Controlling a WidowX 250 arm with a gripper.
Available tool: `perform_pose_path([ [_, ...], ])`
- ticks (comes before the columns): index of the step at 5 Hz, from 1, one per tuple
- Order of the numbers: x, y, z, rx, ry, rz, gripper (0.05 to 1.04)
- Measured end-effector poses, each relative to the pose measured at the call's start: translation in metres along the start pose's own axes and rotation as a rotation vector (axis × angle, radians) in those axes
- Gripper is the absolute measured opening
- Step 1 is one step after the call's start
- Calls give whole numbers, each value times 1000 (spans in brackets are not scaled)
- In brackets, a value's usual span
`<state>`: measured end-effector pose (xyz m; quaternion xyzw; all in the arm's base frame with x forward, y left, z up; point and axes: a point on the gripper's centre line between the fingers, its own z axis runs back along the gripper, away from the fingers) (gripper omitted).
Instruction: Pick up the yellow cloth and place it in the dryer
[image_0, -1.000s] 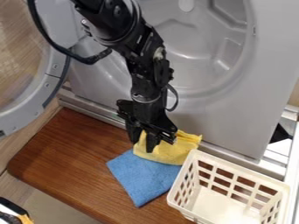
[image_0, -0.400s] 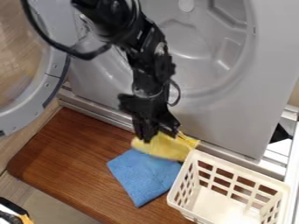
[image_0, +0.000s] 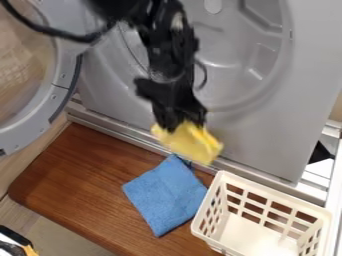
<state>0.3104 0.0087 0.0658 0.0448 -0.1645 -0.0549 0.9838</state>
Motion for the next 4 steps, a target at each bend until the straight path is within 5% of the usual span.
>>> perform_pose_path([
  [2, 34, 14, 18, 11, -113, 7, 78],
  [4, 67, 30, 13, 18, -164, 35, 78],
])
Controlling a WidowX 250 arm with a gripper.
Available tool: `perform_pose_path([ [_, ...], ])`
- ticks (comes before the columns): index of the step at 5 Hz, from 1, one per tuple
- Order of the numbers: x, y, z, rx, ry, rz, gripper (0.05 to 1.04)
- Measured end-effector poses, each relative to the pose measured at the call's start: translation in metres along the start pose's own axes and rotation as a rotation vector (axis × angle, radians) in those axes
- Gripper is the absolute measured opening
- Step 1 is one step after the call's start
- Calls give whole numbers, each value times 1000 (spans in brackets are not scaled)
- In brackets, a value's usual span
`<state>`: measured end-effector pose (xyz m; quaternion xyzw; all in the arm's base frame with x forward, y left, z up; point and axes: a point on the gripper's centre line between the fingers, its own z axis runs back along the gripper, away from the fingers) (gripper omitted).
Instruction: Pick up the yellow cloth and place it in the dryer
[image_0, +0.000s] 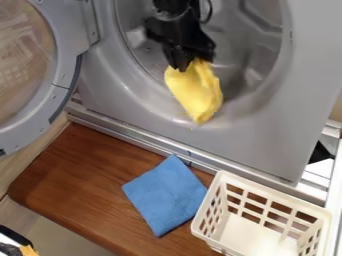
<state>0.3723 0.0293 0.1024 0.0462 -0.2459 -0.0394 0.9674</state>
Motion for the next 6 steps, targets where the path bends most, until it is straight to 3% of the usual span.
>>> perform_pose_path([
  [2, 10, 9, -34, 12, 44, 18, 74],
  [4, 24, 12, -53, 7, 45, 18, 94],
  [5, 23, 14, -53, 16, 68, 32, 282],
  [6, 22, 13, -53, 9, 70, 36, 571],
])
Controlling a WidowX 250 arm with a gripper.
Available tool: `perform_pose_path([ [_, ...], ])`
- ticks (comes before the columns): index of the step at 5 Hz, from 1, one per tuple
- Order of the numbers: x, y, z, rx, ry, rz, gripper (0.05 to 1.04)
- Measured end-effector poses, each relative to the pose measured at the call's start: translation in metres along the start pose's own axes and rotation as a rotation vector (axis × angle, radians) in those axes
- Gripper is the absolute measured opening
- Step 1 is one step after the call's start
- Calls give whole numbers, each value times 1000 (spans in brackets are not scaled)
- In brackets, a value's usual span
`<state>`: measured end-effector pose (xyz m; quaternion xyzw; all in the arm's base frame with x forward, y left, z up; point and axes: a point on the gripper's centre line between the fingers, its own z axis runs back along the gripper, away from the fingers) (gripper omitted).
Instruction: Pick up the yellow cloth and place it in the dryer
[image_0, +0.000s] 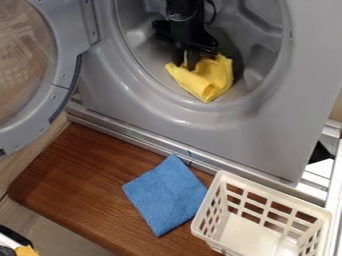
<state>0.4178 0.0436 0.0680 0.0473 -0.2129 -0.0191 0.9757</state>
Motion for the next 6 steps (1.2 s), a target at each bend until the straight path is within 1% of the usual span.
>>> perform_pose_path([
  [1, -8, -3, -3, -10, 22, 2, 884],
  [2, -9, -5, 1, -10, 16, -5, 1012],
  [4, -14, -10, 19, -15, -4, -7, 1001],
  [5, -17, -10, 40, -16, -28, -3, 1001],
  [6, -33, -10, 62, -19, -19, 5, 1001],
])
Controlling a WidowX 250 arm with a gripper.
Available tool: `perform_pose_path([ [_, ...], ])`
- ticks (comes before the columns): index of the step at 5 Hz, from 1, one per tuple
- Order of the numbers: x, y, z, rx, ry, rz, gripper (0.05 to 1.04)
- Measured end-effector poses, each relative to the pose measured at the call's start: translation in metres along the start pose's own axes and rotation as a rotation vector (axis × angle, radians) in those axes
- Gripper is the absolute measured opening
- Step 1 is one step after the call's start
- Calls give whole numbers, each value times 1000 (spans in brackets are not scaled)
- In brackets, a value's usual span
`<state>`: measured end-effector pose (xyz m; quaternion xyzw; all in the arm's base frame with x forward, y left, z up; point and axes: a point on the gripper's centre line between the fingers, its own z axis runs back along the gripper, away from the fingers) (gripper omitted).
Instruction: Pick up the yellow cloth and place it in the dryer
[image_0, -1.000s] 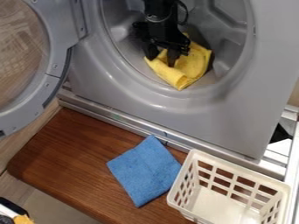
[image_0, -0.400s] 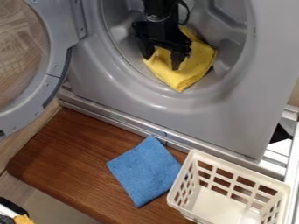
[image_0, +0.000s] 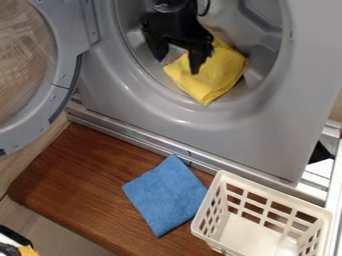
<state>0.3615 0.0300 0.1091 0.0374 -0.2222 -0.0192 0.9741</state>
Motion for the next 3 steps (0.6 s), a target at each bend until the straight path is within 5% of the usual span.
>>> perform_pose_path([
  [1, -21, 2, 22, 8, 4, 31, 1001],
  [3, -79, 1, 20, -4, 135, 53, 1001],
])
